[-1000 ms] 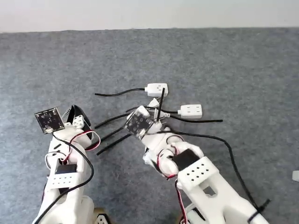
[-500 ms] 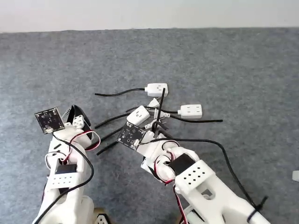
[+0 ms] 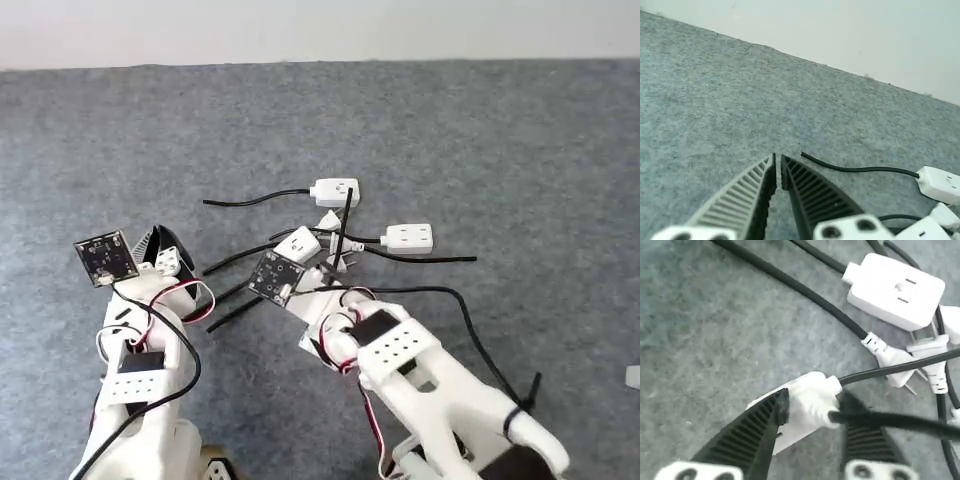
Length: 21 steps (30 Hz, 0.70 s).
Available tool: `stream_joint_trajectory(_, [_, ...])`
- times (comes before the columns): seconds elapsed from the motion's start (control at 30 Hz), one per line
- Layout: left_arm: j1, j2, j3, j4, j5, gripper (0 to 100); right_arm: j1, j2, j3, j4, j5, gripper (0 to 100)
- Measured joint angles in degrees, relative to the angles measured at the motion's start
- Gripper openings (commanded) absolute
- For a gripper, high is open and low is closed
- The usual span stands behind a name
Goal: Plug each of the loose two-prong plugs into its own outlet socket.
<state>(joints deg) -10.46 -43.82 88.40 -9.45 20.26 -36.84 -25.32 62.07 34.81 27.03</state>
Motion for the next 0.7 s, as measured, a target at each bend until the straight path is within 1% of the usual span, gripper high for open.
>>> stream_joint_trajectory(0.07, [0.0, 0.0, 0.0, 0.0, 0.0, 1, 0.2, 0.1, -0.4, -0.1, 0.2, 2.0])
stream_joint_trajectory(0.17, [0.0, 0.0, 0.0, 0.0, 0.0, 1, 0.9, 0.4, -0.8, -0.3, 0.1, 0.9])
stream_joint_trajectory(0.3, [0.0, 0.0, 0.0, 0.0, 0.0, 1, 4.8, -1.6, -0.7, 0.0, -1.4, 0.9])
stream_joint_trajectory(0.4, [0.0, 0.0, 0.0, 0.0, 0.0, 1, 10.9, -6.4, -0.7, 1.1, -6.9, 0.9])
stream_joint_trajectory(0.53, [0.0, 0.0, 0.0, 0.0, 0.0, 1, 19.9, -14.9, -0.7, 5.8, -12.4, 0.9])
stream_joint_trajectory(0.63, [0.0, 0.0, 0.0, 0.0, 0.0, 1, 29.1, -21.3, -0.7, 8.4, -14.7, 0.9])
stream_joint_trajectory(0.7, [0.0, 0.0, 0.0, 0.0, 0.0, 2, 36.6, -24.5, -0.7, 9.0, -15.2, 0.9])
